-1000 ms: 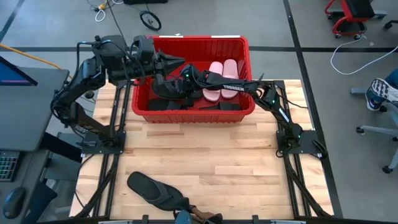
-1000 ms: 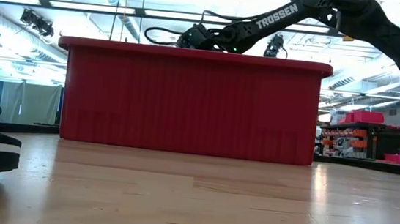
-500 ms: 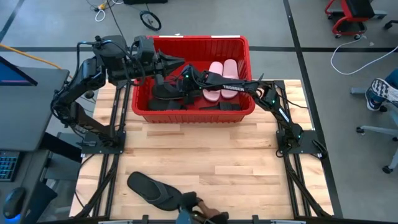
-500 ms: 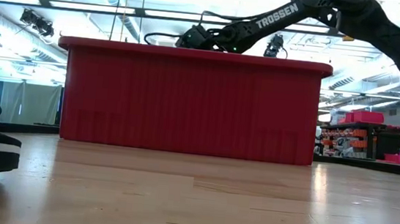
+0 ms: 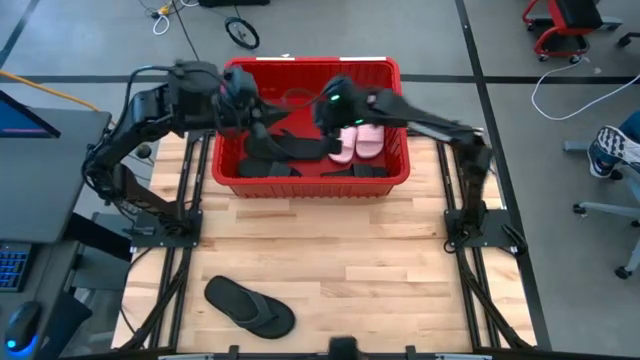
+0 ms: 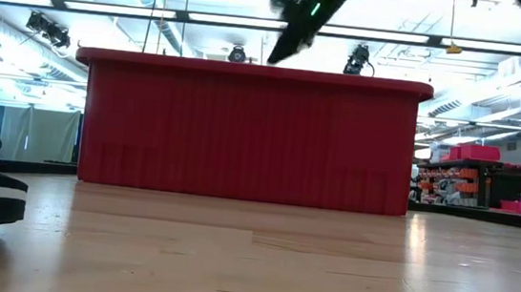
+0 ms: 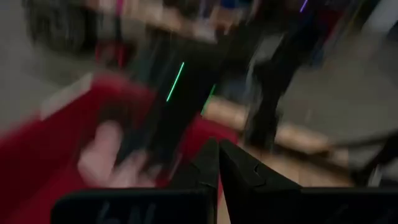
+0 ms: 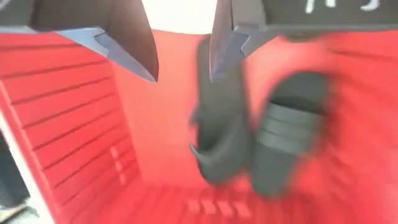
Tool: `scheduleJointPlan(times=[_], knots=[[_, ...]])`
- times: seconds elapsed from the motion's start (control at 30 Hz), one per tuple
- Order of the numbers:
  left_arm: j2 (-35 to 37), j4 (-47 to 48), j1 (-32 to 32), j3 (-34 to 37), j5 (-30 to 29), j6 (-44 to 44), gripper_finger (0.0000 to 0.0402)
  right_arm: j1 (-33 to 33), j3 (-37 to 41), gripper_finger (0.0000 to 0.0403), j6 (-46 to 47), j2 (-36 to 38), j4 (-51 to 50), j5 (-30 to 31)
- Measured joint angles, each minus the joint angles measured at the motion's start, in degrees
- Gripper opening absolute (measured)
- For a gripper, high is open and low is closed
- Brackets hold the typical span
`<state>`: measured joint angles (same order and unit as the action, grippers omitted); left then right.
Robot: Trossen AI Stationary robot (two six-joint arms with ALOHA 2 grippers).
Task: Pick and place slides into bin
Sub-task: Put the black slipper into the red bin
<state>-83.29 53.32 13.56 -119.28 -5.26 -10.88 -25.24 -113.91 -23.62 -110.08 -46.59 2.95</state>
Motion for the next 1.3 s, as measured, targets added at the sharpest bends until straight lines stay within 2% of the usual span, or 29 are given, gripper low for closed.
scheduleJointPlan(times=[0.1,0.2,0.3,0.43,0.57,0.67,0.8,1.03,1.3], knots=[[-0.7,11.2,-0.1,0.0,0.7,-4.5,0.0026,-0.1,0.0,0.0149,6.2,6.5,-3.1,-9.2],[-2.3,20.3,-1.5,0.0,6.2,-12.3,0.0042,-0.2,0.0,0.0149,9.8,11.9,-3.8,-15.5],[-4.1,24.9,-4.1,0.0,14.2,-20.1,0.0059,0.1,0.0,0.0149,10.1,16.5,-3.7,-16.7],[-6.9,25.1,-9.5,0.0,25.0,-32.3,0.0081,0.1,0.0,0.0149,10.0,20.4,-3.8,-16.7],[-9.6,24.9,-16.4,0.0,26.9,-44.9,0.0102,0.1,0.0,0.0149,10.0,22.7,-5.9,-16.8],[-11.8,24.9,-21.9,0.0,26.2,-53.6,0.0115,0.1,0.0,0.0149,10.0,23.4,-9.4,-16.8],[-15.6,27.2,-29.8,0.1,18.8,-67.2,0.0128,0.2,0.0,0.0149,10.0,22.7,-16.5,-16.8],[-20.2,26.0,-40.4,4.5,13.7,-94.3,0.0134,1.1,0.0,0.0149,13.1,21.1,-31.5,-16.7],[-20.6,20.8,-52.3,14.5,3.2,-115.9,0.0111,5.4,0.0,0.0149,14.8,20.9,-33.1,-16.7]])
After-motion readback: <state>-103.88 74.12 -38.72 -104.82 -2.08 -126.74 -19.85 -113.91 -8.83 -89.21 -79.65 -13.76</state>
